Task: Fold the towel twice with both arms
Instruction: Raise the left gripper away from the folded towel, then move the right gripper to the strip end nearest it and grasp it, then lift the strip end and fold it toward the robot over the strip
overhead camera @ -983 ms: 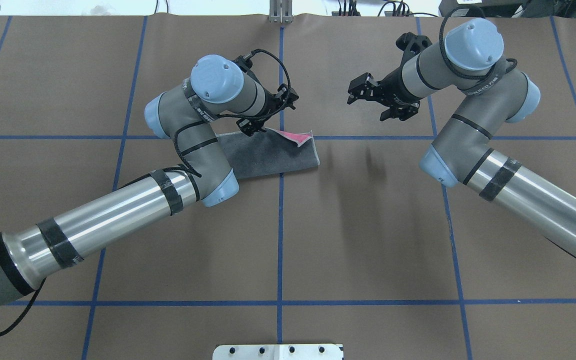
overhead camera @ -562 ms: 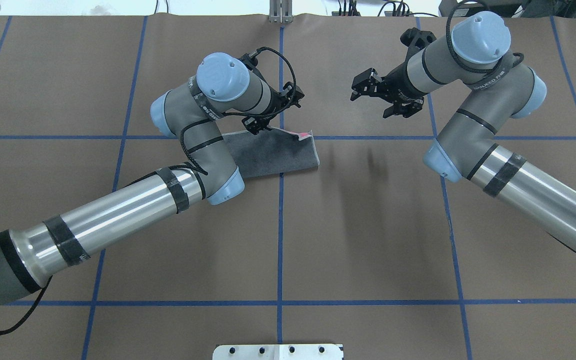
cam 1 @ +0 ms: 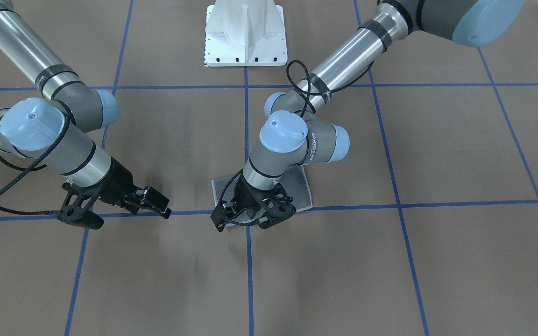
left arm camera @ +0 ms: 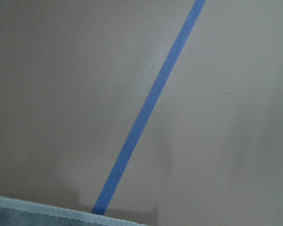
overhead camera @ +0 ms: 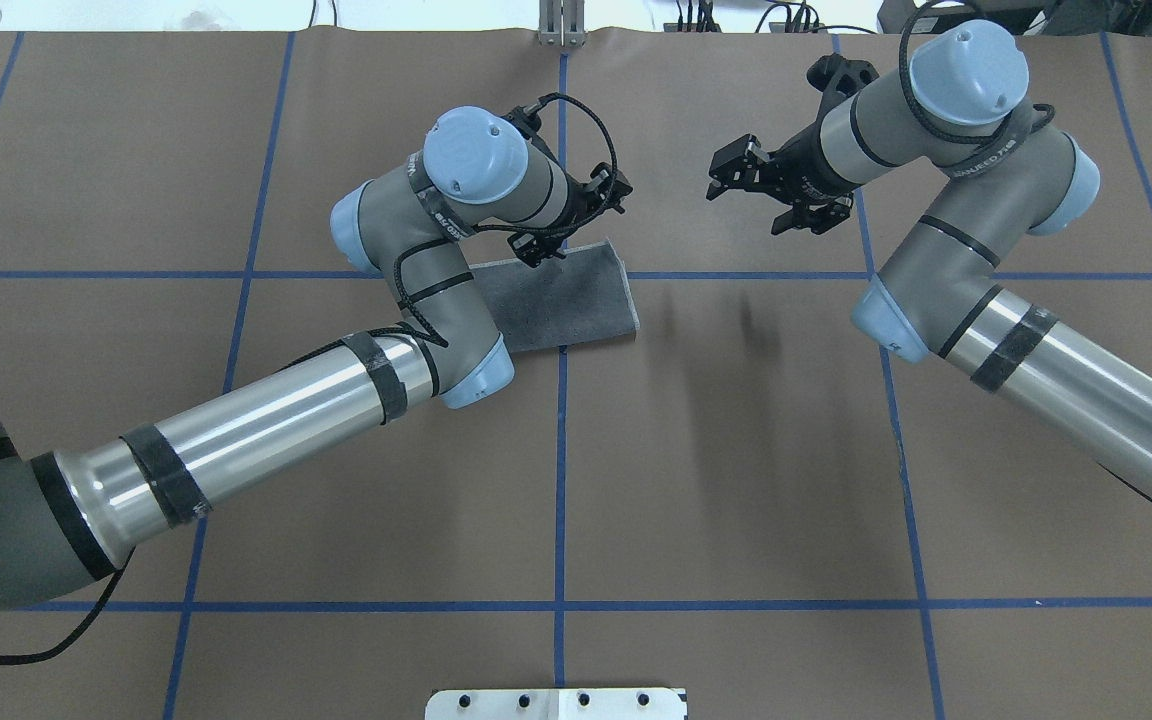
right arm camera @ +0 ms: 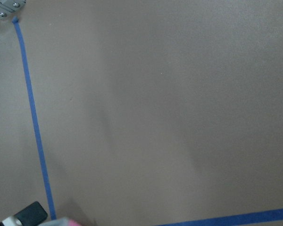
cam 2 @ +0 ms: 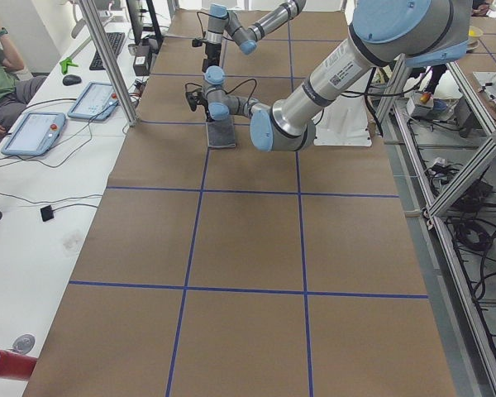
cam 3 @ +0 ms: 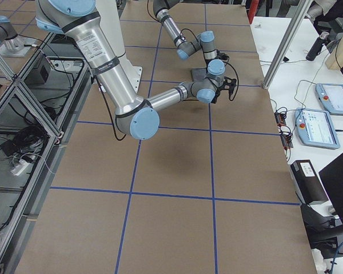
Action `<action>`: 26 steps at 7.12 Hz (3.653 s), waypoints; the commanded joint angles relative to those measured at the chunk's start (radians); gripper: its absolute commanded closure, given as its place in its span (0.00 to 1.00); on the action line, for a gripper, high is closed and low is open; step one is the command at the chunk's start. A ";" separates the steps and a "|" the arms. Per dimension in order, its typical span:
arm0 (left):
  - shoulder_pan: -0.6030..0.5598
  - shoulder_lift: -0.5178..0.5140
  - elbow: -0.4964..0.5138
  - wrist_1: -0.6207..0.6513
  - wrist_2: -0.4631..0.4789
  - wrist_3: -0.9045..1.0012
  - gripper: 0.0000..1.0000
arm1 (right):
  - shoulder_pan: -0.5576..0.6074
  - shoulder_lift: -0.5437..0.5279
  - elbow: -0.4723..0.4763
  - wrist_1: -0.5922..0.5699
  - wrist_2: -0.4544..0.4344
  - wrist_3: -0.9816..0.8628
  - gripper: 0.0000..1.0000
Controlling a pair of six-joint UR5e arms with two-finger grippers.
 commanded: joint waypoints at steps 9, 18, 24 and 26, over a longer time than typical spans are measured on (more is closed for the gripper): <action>-0.288 0.240 -0.266 0.194 -0.421 0.289 0.00 | -0.190 0.125 -0.005 -0.145 -0.111 0.025 0.01; -0.279 0.272 -0.272 0.185 -0.410 0.292 0.00 | -0.227 0.128 -0.020 -0.234 -0.150 -0.011 0.46; -0.280 0.272 -0.269 0.188 -0.409 0.320 0.00 | -0.228 0.134 -0.029 -0.234 -0.148 -0.013 0.49; -0.282 0.272 -0.269 0.189 -0.409 0.320 0.00 | -0.228 0.134 -0.031 -0.234 -0.148 -0.022 0.98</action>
